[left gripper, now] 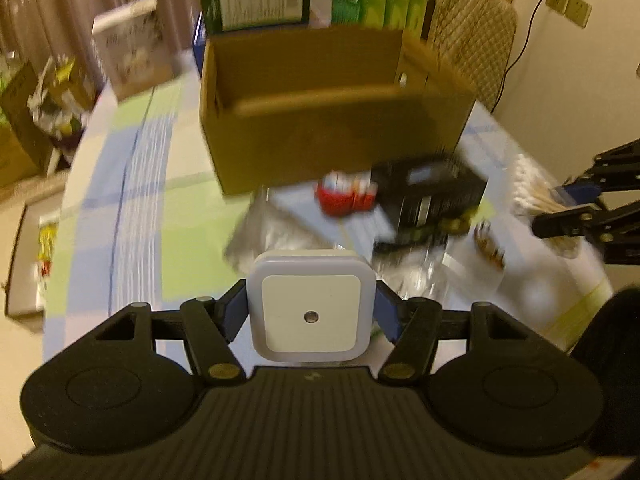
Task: Organize objects
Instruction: 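Carry the night light and swab bag over the cardboard box with both tools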
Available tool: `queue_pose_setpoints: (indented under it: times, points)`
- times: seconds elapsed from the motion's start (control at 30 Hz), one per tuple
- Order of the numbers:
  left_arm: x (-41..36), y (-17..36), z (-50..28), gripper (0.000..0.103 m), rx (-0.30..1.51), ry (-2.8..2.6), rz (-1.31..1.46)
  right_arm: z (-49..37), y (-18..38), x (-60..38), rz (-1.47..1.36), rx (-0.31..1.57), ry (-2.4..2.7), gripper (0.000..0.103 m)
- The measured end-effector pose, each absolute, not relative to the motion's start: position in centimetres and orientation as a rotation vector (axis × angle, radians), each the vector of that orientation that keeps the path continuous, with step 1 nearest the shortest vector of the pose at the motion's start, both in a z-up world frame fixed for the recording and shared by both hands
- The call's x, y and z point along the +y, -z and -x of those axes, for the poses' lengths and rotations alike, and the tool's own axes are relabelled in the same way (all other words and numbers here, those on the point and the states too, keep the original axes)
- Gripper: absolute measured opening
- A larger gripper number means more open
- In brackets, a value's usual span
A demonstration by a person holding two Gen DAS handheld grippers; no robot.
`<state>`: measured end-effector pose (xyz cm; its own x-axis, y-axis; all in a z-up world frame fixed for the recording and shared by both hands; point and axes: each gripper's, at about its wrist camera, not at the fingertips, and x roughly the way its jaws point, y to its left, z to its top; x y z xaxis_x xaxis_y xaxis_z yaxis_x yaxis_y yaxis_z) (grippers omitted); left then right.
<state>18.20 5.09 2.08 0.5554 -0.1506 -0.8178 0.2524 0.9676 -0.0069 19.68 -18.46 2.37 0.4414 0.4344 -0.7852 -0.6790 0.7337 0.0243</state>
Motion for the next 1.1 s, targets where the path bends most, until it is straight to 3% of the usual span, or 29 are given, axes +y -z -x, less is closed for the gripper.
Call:
queue_pose_setpoints:
  times: [0.23,0.43,1.1]
  points:
    - [2.4,-7.9,-24.1,0.060,0.861,0.280,-0.135,-26.7,-6.1,-17.6,0.229,0.817,-0.635,0.022]
    - [0.8,-8.8,-30.7,0.060,0.829,0.270,-0.136,-32.8,-6.3,-16.7,0.198,0.798,-0.572,0.022]
    - [0.0,-0.3,-42.0,0.061,0.899,0.255,-0.072,-41.6,1.0,-17.1,0.122,0.892,-0.514,0.022]
